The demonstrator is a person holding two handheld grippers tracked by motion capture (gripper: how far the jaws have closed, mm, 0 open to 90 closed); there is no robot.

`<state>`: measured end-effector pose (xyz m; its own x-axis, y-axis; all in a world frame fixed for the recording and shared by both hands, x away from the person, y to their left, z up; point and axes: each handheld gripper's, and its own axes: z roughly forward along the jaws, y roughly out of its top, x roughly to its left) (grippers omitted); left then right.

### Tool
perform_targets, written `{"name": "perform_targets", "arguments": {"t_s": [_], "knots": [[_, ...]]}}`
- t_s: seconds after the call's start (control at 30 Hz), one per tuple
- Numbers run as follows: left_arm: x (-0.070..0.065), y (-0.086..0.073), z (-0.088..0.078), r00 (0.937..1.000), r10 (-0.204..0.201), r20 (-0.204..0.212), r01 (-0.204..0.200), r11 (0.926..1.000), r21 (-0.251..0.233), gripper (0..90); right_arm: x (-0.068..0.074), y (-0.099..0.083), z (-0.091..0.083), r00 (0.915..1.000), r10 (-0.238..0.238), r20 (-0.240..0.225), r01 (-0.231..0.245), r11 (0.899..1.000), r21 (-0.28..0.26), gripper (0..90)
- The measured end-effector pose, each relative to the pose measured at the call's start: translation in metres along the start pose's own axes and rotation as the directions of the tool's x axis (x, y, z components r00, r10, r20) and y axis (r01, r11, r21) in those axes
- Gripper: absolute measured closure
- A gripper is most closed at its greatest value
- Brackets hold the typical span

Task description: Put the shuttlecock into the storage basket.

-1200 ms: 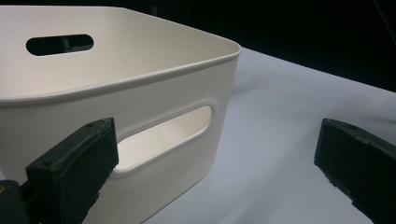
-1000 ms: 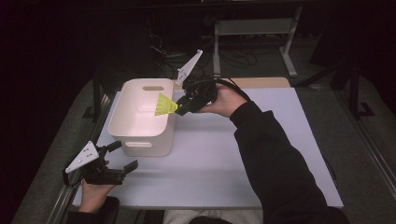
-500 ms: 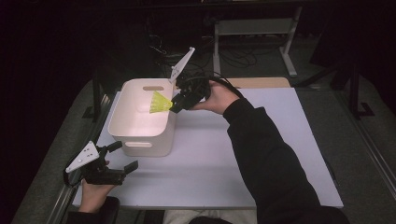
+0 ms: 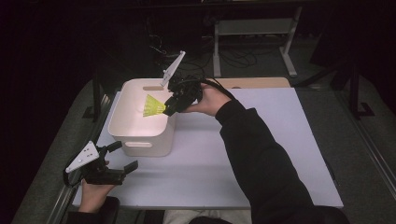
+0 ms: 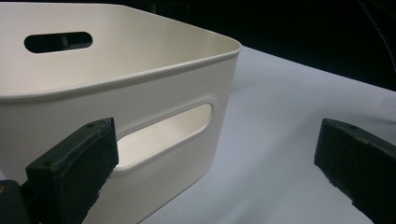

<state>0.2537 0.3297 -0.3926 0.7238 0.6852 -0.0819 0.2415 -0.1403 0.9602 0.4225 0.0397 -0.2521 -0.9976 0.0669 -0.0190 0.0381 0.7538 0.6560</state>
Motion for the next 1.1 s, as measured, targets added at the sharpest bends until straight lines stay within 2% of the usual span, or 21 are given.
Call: {"name": "perform_targets", "arguments": {"t_s": [0.57, 1.1], "knots": [[0.0, 0.0, 0.0, 1.0, -0.002, -0.001, 0.002, 1.0, 0.0, 0.0, -0.004, 0.006, 0.025, 0.9994, 0.0, -0.034, -0.001, 1.0, -0.023, 63.2], [0.0, 0.0, 0.0, 1.0, -0.002, 0.0, 0.002, 1.0, 0.003, 0.0, -0.007, 0.007, 0.043, 0.998, 0.001, -0.062, -0.002, 1.0, -0.012, 63.2]]}}
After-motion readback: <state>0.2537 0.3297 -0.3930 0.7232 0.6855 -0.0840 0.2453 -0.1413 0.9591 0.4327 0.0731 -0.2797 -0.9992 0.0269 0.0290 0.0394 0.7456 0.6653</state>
